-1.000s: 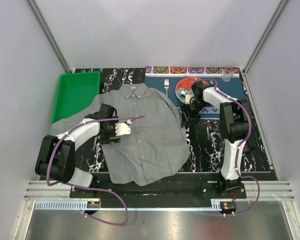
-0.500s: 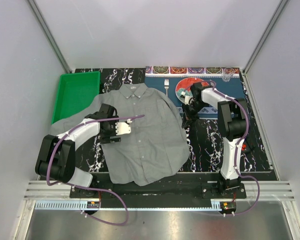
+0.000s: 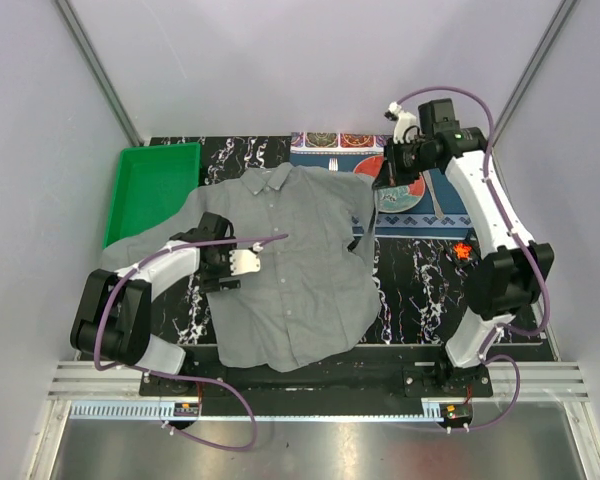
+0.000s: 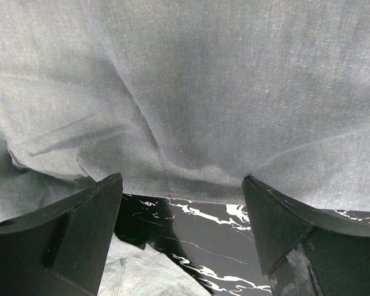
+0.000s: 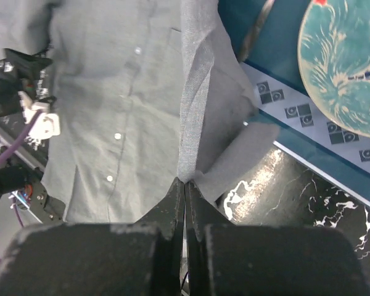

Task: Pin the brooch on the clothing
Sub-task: Flatten out the clothes at the center of the board.

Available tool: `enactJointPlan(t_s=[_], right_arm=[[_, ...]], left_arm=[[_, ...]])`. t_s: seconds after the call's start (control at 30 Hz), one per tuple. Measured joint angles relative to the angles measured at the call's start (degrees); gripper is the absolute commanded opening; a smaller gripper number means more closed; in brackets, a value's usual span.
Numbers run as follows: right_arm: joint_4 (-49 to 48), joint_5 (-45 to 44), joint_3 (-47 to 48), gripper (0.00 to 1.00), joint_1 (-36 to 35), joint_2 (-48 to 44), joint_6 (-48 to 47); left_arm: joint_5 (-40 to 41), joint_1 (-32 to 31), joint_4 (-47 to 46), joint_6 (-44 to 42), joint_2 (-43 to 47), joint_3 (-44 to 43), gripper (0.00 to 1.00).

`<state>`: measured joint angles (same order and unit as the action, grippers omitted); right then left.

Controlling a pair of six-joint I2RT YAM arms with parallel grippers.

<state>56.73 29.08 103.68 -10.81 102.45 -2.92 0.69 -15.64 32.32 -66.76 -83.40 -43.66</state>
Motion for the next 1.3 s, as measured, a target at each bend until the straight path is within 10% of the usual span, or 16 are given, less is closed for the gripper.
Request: enactJointPlan(t_s=[0.3,0.57,0.9,1.3], right_arm=[[3.63,10.75,0.94,0.0,0.0,0.26,-0.24],[3.98,9.44,-0.74,0.73,0.09,6.23,0.57],[0.28,-3.58,-16.2,0.88,4.31,-1.18,0.7],[-8.0,2.05,-37.07,0.75,3.78,-11.37,10.67]], left_arm=[[0.63,1.53,-0.96,0.02,-0.09,0.0,0.84],[0.66,1.57,-0.96,0.28,-0.09,0.0,0.85],[0.61,1.64,-0.92,0.87,-0.09,-0.02,0.85],[0.61,1.68,-0.92,1.31,-0.11,-0.02,0.85]])
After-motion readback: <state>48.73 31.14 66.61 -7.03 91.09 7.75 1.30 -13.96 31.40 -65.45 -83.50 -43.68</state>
